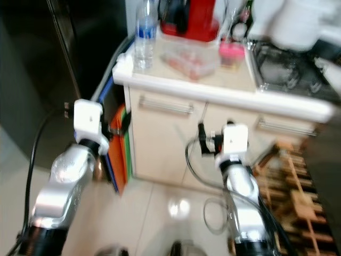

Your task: Restocking fridge

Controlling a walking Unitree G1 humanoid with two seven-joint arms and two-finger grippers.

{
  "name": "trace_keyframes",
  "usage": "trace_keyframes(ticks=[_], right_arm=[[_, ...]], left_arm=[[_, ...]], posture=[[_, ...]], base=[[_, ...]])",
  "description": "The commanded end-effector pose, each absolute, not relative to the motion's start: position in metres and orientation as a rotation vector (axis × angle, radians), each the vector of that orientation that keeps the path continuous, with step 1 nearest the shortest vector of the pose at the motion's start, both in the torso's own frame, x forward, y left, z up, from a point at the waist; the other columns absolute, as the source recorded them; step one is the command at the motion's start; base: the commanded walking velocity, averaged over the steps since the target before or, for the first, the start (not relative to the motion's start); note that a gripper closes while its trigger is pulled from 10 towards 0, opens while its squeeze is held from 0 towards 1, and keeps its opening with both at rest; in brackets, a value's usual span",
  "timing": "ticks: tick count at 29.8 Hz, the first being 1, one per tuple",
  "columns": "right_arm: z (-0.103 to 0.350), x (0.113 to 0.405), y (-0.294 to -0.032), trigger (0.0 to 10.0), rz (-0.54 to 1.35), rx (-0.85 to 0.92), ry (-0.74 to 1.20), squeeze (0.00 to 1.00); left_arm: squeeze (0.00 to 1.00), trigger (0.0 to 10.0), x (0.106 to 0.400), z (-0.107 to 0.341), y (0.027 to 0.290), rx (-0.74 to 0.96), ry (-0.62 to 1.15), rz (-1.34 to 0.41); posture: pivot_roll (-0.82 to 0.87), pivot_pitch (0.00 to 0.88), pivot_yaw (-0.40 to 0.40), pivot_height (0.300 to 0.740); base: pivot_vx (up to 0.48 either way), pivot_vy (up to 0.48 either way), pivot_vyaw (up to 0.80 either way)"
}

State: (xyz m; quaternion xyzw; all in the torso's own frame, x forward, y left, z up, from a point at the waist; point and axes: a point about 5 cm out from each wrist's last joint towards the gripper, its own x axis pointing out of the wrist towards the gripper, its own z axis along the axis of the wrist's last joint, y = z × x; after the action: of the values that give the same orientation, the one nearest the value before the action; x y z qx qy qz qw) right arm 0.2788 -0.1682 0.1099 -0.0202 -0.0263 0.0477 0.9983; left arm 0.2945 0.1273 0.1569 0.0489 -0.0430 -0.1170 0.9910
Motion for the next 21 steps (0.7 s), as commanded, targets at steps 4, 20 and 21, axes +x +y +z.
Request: trace_keyframes(ticks=[4,20,21], right_arm=[[0.1106,0.2796,-0.1703,10.0,0.093,-0.053,-0.053,0.0],[0.1088,0.2821,-0.1686,10.0,0.104,-0.069,-0.033,0.0],[0.1086,0.2816,-0.1686,10.0,0.104,-0.069,-0.033,0.0]], left_arm=[[0.0,10.0,0.2941,0.1556,0.125,0.108,-0.084,-0.24],[0.0,10.0,0.2985,0.1566,0.1256,0.106,-0.096,-0.231],[0.0,10.0,0.2985,0.1568,0.1255,0.105,-0.097,-0.233]], posture=[[-0.02,0.0,-0.028,0.74],[-0.02,0.0,-0.032,0.74],[-0.03,0.001,-0.032,0.74]], base=[[-0.332,0.0,0.0],[-0.065,0.0,-0.47],[0.0,0.0,-0.72]])
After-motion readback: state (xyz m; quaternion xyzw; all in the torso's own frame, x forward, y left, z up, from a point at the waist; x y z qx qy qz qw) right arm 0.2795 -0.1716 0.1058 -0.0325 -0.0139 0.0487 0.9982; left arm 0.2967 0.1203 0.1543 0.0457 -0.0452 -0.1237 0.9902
